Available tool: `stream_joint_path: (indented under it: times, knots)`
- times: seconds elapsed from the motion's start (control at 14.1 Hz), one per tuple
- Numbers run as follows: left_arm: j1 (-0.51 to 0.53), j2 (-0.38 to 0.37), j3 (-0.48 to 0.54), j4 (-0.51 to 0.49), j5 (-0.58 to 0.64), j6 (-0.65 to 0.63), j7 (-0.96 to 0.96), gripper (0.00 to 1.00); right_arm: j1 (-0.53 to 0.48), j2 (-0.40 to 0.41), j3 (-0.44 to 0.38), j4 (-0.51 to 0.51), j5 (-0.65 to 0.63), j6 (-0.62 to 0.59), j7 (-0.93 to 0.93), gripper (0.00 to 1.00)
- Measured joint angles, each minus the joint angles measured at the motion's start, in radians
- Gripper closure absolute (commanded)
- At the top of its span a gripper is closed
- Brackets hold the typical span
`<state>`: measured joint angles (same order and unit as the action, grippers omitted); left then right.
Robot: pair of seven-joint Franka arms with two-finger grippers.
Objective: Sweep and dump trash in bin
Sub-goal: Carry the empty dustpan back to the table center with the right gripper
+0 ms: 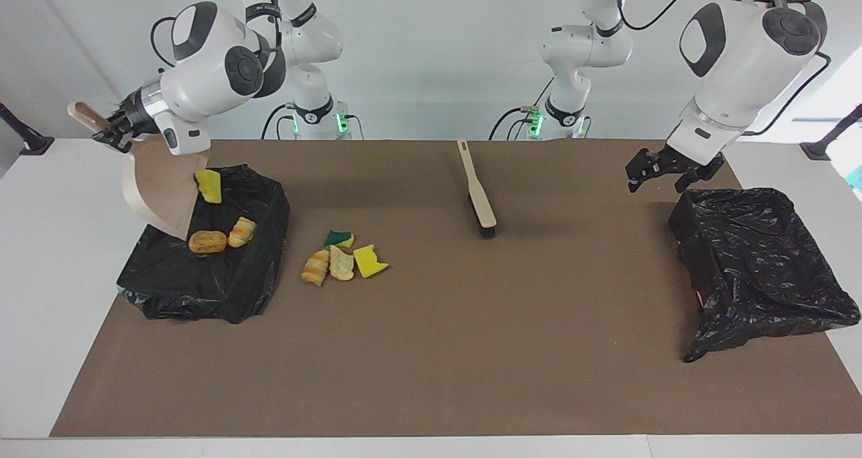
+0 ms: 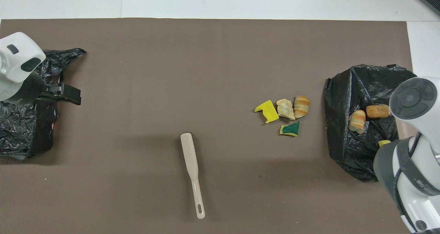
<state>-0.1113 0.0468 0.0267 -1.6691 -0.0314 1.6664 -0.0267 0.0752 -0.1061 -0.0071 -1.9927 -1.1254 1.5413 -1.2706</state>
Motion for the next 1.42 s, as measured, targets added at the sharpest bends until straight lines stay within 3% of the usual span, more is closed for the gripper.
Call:
stream_joint_path:
  times: [0.21,0.43,0.71,1.14,1.42]
  knots:
    - [0.002,0.0,0.0,0.0,0.0,-0.001,0.0,0.0,0.008,0.002,0.001,0.014,-0.001,-0.061,0.076,1.0]
    - [0.002,0.0,0.0,0.0,0.0,-0.003,0.0,0.0,0.008,0.001,0.0,0.091,0.026,-0.125,0.095,1.0]
    - [0.002,0.0,0.0,0.0,0.0,-0.006,0.0,0.0,0.009,-0.003,0.0,0.207,0.165,-0.203,0.175,1.0]
    - [0.002,0.0,0.0,0.0,0.0,-0.01,-0.001,0.0,0.009,-0.005,0.001,0.242,0.646,-0.177,0.556,1.0]
    - [0.002,0.0,0.0,0.0,0.0,-0.01,-0.001,0.0,0.051,0.013,0.066,0.24,0.848,-0.106,0.933,1.0]
